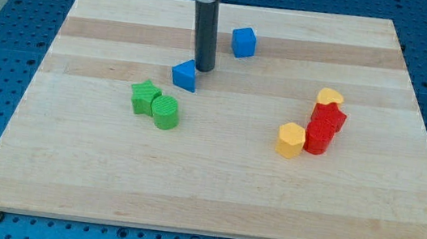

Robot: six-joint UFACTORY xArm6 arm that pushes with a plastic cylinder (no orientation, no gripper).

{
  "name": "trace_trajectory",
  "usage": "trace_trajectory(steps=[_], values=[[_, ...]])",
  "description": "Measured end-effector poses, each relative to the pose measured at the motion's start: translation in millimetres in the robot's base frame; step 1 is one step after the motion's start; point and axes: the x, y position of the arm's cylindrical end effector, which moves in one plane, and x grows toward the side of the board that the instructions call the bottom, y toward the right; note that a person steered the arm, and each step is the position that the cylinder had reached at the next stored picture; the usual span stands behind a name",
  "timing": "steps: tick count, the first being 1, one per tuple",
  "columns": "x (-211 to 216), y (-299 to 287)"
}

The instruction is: Move the blue cube down a bit

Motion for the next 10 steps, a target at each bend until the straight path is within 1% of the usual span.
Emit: trace_trajectory(steps=[2,3,4,6,7,8,9,10], values=[[20,-44],[15,-43],[-93,-9],[-114,-2],[-116,54],[-116,57],[-103,59],[-62,45]])
